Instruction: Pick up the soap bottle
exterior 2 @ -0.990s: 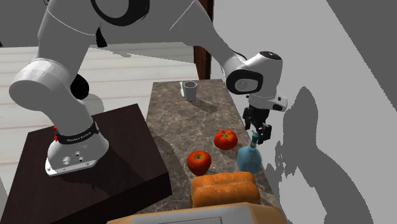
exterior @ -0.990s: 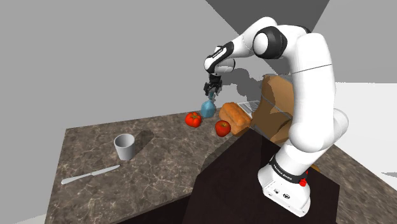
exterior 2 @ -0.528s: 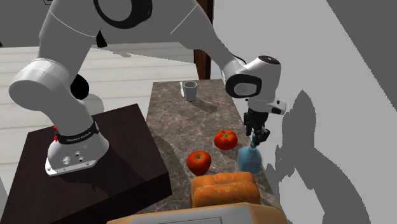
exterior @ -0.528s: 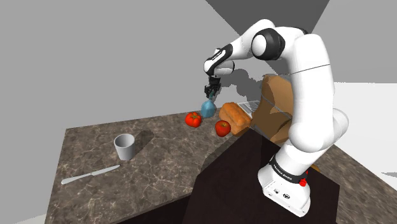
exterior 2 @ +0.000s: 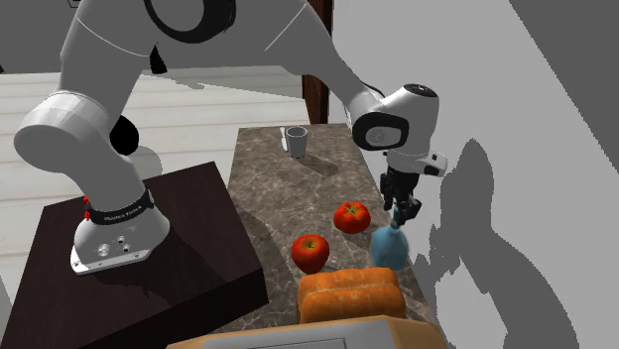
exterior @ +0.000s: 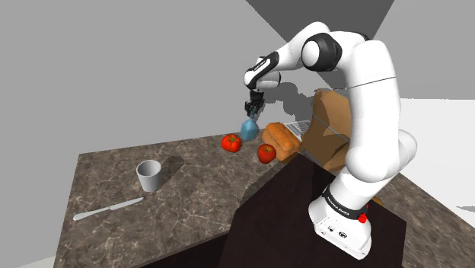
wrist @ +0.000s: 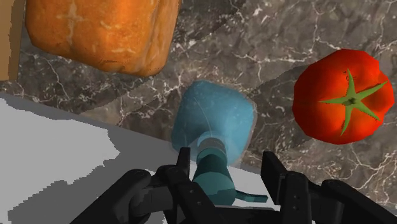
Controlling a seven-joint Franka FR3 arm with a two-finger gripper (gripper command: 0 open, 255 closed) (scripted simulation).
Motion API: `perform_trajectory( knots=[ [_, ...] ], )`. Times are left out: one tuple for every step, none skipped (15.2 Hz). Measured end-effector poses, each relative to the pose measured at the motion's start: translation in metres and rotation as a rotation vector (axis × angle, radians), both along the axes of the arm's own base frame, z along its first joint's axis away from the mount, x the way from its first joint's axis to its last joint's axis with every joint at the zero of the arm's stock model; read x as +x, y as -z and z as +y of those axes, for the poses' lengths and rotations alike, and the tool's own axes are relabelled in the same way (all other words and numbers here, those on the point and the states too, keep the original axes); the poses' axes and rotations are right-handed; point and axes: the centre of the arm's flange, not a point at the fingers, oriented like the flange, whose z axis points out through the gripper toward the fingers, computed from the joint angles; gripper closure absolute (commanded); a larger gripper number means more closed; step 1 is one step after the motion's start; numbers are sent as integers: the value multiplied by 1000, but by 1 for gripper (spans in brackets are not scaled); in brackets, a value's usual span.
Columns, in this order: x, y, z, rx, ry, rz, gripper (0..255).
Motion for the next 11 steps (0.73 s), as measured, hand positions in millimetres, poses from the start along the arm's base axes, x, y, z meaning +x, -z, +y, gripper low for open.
perform_trajectory(
  knots=[
    [0,-4,0,0,0,0,255],
    [0,-9,1,0,0,0,255],
    [-1,-15,0,0,0,0,255],
    [0,-21,1,0,0,0,255],
    [0,-25,1,0,0,0,255],
    [0,-30,0,0,0,0,255],
    [-1,-35,0,0,0,0,255],
    [0,-40,0,0,0,0,255],
    [0,-46,1,0,0,0,255],
    [0,-51,1,0,0,0,255],
    [-1,-58,0,0,0,0,255]
  ],
)
